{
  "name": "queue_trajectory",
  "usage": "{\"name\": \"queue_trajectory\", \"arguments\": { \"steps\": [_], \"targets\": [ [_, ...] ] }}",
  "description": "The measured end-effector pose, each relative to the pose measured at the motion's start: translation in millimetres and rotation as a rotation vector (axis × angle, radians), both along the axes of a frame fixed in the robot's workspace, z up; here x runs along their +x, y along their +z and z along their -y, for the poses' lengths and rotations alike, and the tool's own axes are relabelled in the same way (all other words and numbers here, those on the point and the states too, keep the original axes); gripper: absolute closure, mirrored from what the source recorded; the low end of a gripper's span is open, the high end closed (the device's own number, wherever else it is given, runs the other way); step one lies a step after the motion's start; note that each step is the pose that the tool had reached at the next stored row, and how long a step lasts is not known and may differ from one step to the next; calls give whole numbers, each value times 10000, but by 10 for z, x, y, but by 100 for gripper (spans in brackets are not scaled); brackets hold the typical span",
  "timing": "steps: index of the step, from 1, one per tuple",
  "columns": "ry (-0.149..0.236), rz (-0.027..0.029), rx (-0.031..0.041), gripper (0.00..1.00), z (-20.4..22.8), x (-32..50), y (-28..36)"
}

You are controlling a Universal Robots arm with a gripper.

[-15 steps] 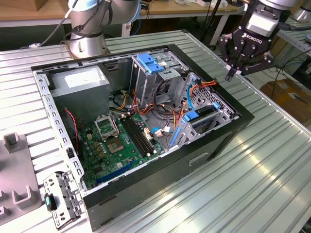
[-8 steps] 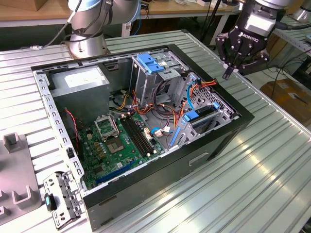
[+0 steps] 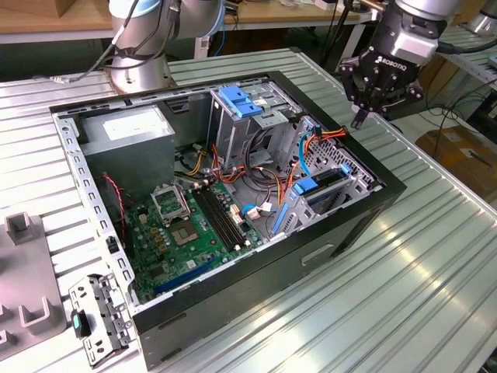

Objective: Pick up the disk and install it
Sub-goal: 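Insert the first disk wire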

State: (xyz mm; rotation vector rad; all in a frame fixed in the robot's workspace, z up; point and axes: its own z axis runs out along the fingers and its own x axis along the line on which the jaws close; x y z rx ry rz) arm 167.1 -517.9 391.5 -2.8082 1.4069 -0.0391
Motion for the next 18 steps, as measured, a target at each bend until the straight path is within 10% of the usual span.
{"name": "queue_trajectory", "arguments": {
  "steps": [6,11,18],
  "targets": [
    [790,19,-4,89,-30,2,-84],
    [964,22,-5,89,-163,22,-115],
    [1738,32,-47,75,-171,38,-163]
  ]
}}
